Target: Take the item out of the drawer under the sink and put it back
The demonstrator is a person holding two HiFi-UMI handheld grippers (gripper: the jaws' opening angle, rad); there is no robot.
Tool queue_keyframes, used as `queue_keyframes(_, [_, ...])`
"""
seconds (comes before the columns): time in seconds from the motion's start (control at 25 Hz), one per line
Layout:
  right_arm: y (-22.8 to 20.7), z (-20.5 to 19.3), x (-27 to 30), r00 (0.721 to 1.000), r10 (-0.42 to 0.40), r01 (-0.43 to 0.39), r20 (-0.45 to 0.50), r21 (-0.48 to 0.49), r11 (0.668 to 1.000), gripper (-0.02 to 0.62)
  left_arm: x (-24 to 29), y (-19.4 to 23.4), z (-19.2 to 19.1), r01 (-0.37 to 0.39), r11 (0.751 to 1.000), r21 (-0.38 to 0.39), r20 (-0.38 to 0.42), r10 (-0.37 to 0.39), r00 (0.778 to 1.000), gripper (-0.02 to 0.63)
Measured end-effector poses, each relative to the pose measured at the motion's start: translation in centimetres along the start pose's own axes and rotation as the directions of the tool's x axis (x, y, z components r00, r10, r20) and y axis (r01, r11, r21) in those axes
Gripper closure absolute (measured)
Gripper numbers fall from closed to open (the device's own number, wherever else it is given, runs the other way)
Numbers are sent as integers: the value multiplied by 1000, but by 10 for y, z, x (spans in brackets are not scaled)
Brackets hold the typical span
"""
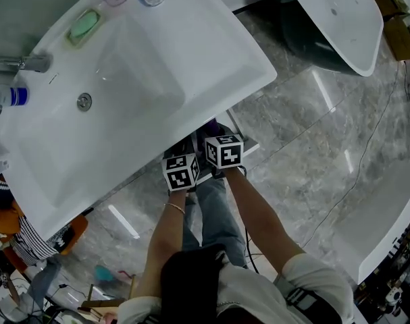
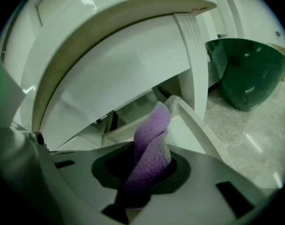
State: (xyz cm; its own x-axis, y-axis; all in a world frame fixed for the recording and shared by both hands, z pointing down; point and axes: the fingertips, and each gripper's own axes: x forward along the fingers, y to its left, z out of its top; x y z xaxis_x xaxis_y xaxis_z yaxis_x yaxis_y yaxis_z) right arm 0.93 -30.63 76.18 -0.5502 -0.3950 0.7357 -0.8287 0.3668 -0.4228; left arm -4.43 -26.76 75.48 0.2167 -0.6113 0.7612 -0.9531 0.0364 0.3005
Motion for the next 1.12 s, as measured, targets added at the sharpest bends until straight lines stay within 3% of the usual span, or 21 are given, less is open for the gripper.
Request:
queue_keyframes(0.72, [-16,-21,42,992,-21,13,-122,-65,998,495,26,11,-18,-26,998,-51,-68,23,997,595])
queue_keyframes(0.84, [-16,-22,44,989,-24,13,-146,-77,997,494,28,17,-22,-54,993,-103,-80,46,996,597])
queue_keyframes(1.12, [-18,-23,42,988,-16,11,-154,-32,999,441,27,19,-23,-58,994,-92,-93,50,994,595])
